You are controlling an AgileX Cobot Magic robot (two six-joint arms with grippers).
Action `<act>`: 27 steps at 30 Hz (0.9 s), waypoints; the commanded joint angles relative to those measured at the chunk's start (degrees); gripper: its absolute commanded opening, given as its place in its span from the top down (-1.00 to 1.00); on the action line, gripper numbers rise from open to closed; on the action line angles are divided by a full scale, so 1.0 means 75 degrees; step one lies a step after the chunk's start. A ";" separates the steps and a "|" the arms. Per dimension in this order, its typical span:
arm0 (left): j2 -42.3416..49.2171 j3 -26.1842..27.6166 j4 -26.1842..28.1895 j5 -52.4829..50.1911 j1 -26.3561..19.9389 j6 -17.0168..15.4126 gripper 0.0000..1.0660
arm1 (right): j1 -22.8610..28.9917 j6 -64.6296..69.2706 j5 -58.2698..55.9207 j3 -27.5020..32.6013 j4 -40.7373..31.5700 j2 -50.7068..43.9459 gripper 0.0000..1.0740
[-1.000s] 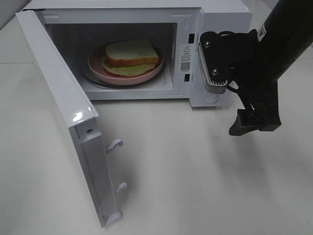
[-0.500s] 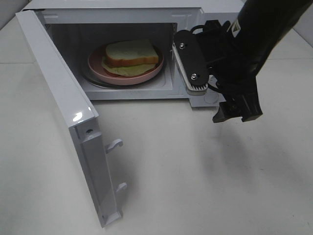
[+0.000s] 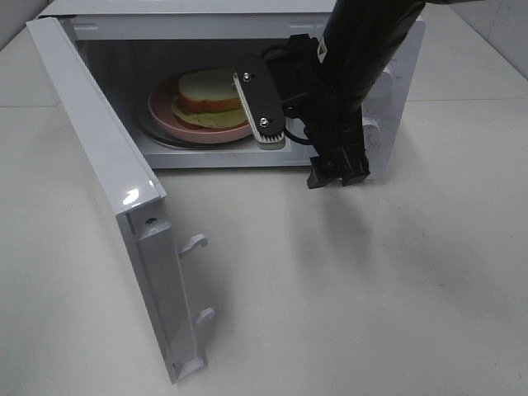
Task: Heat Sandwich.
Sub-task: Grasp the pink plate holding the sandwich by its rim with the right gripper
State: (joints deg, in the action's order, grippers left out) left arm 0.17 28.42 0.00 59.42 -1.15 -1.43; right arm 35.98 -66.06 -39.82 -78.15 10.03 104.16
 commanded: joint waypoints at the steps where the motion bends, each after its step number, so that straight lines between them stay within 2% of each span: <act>1: 0.0168 -0.0015 0.0092 -0.0069 -0.0023 -0.0023 -0.90 | 0.0031 0.0038 0.0252 -0.0382 0.0015 0.0267 -0.71; 11: 0.0168 -0.0015 0.0092 -0.0069 -0.0023 -0.0023 -0.90 | 0.0031 0.0038 0.0512 -0.1696 -0.0160 0.1398 -0.69; 27: 0.0168 -0.0015 0.0092 -0.0069 -0.0023 -0.0023 -0.90 | 0.0031 0.0031 0.0688 -0.3040 -0.0397 0.2827 -0.67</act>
State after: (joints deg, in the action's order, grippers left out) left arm 0.17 28.42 0.00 59.42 -1.15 -1.43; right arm 35.98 -66.00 -35.12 -99.75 7.39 124.50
